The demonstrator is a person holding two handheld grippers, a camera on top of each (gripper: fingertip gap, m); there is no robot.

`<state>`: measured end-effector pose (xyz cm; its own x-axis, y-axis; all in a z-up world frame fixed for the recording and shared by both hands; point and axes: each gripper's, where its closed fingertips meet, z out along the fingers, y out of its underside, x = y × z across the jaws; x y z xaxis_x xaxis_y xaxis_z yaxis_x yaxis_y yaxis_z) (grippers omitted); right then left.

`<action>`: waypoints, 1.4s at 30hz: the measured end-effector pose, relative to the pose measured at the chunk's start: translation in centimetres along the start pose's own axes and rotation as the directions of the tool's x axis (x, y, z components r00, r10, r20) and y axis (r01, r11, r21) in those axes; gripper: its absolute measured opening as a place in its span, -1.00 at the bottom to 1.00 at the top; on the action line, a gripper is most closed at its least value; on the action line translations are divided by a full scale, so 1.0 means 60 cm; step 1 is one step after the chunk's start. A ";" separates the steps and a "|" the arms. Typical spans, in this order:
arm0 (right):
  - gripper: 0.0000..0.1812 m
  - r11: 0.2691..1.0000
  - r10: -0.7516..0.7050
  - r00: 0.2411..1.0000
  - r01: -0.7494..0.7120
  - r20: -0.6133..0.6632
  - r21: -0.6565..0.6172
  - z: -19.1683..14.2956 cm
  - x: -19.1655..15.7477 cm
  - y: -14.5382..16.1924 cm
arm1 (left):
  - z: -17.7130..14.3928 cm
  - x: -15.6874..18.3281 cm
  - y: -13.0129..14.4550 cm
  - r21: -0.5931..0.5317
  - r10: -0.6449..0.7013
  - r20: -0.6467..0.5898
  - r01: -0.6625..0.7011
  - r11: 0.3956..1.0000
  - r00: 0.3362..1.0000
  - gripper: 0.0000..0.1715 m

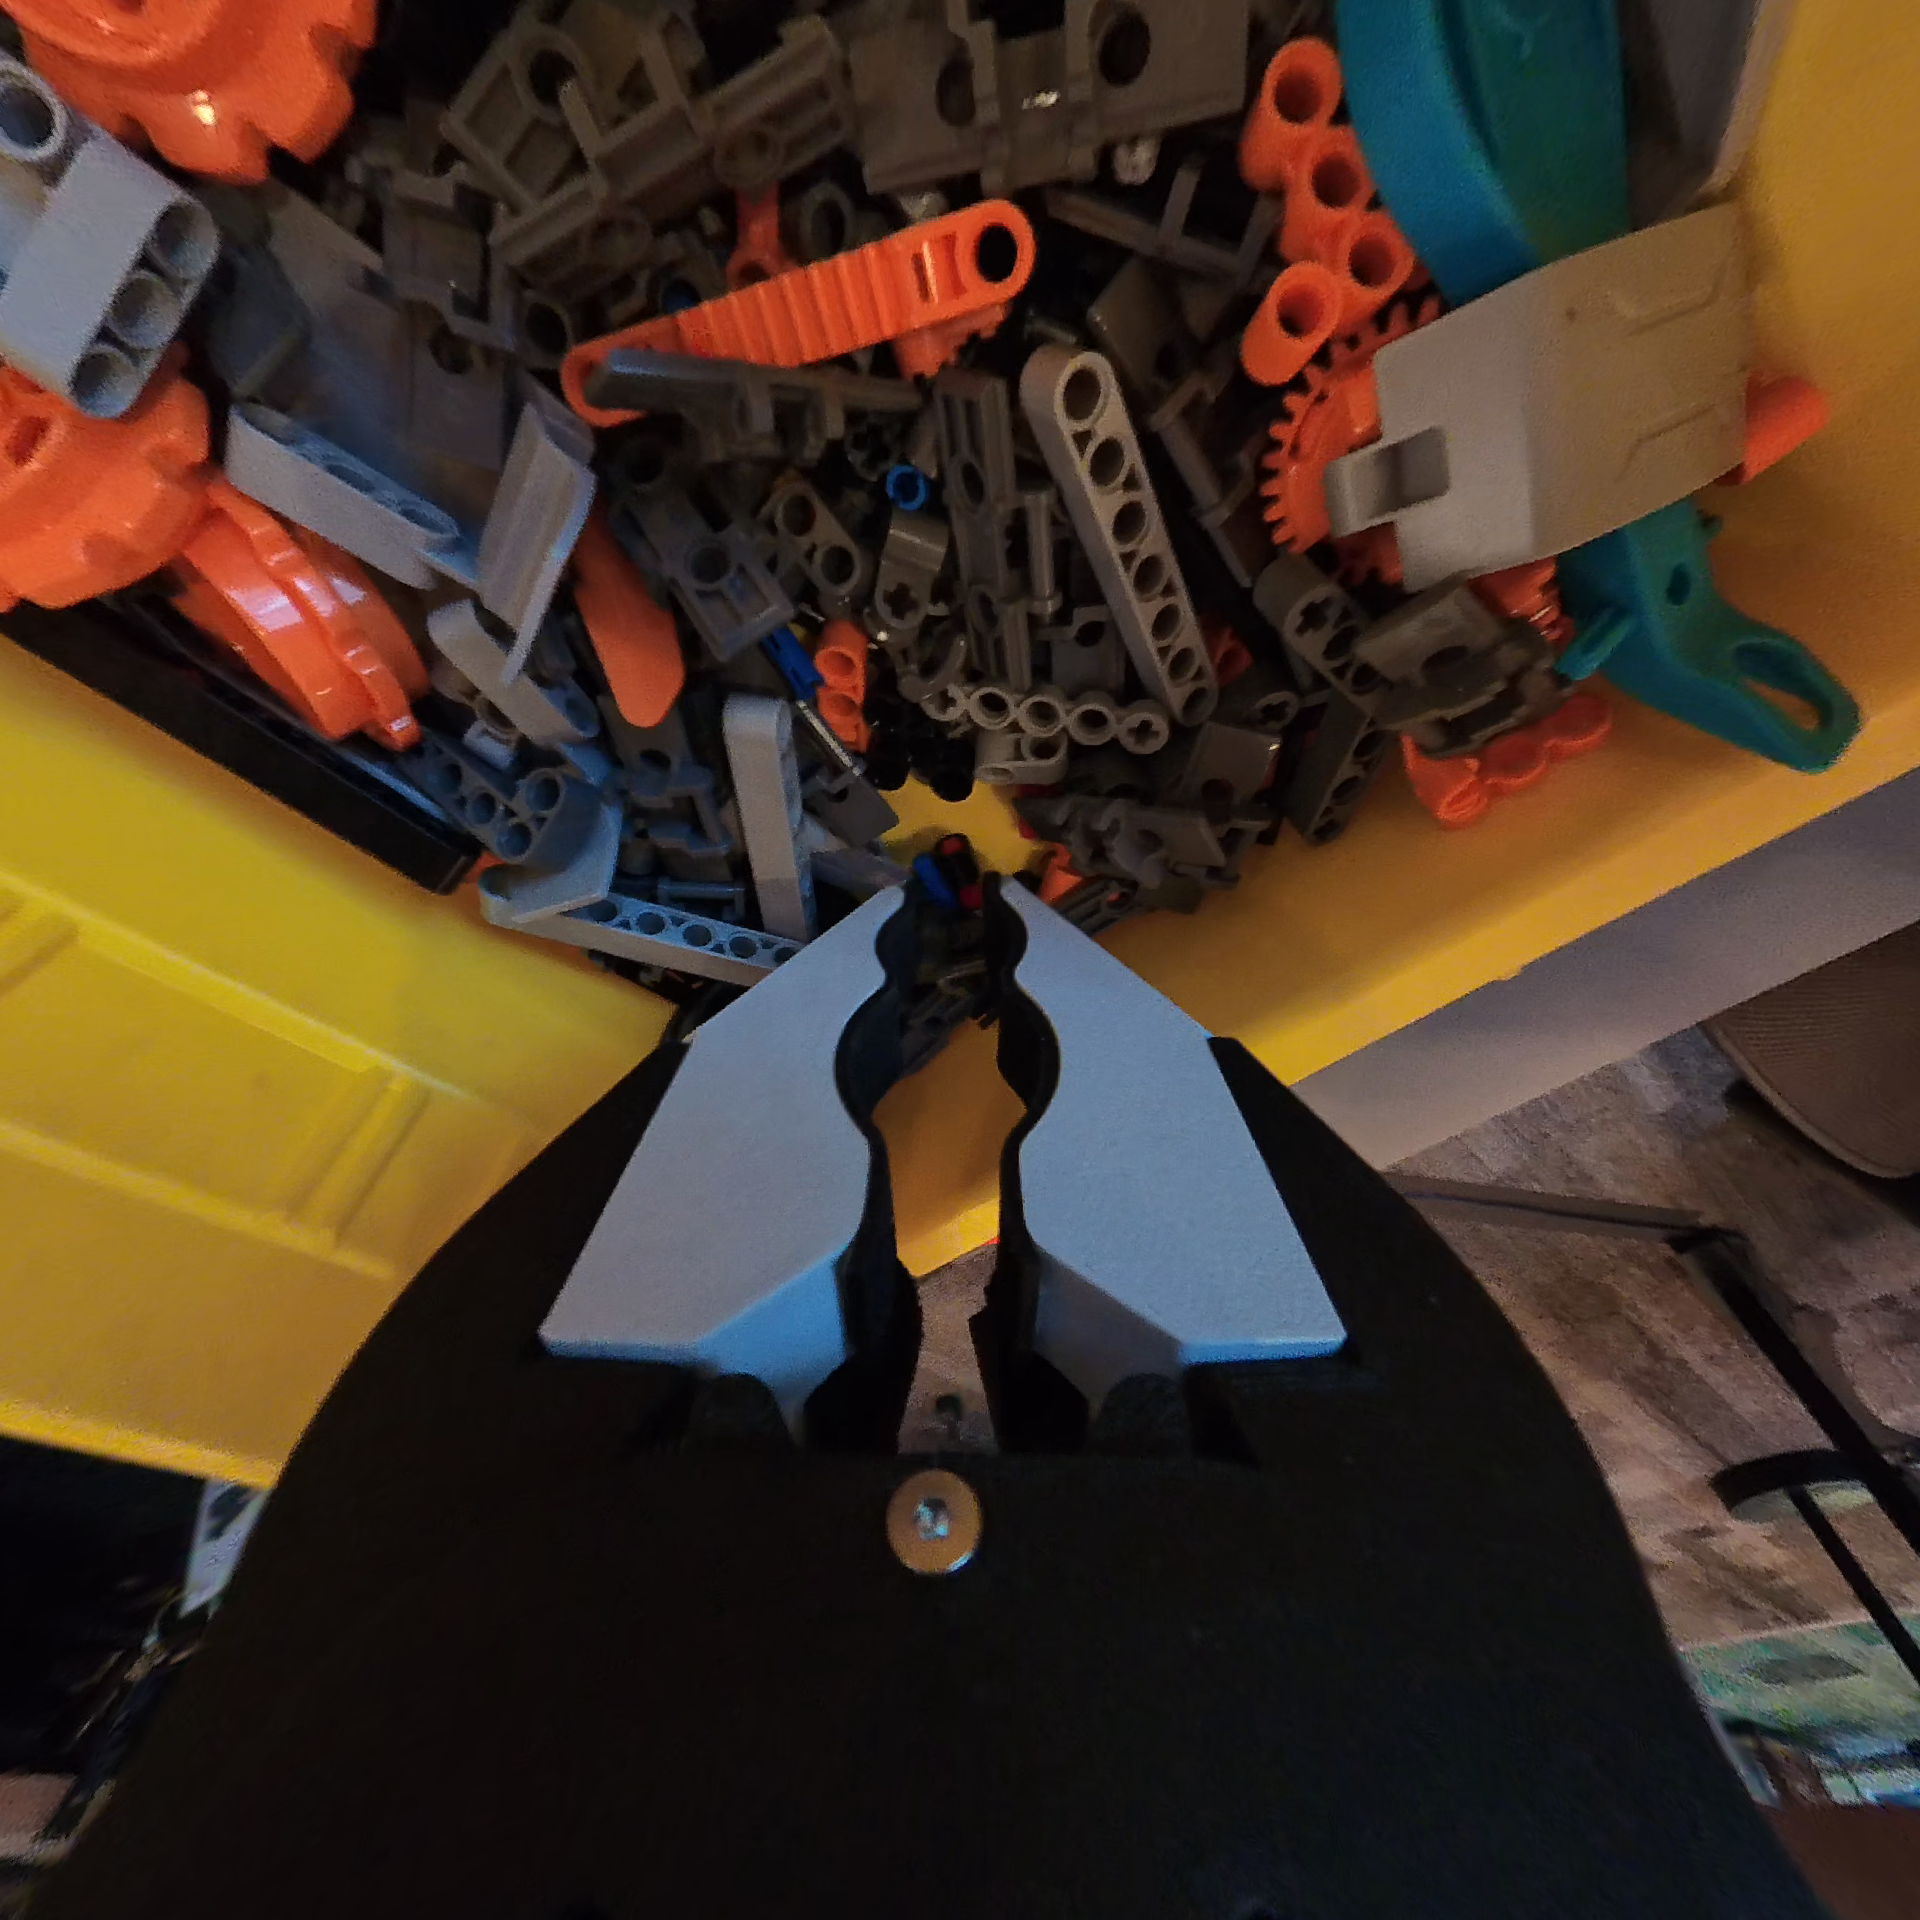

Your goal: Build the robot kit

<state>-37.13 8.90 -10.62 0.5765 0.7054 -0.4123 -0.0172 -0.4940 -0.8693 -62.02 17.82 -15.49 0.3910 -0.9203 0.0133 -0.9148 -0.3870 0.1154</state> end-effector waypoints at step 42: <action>-0.89 0.988 -0.129 0.985 0.117 0.116 0.105 0.078 -0.073 -0.104 | -0.243 -0.033 -0.147 0.911 -0.325 -0.131 0.243 0.334 0.937 -0.95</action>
<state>-43.39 11.28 -4.68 0.4757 0.8171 -0.3256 -0.0355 -0.3520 -0.9353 -53.25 23.88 -2.06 0.6767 -0.7288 0.1047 -0.3022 -0.4046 -0.8631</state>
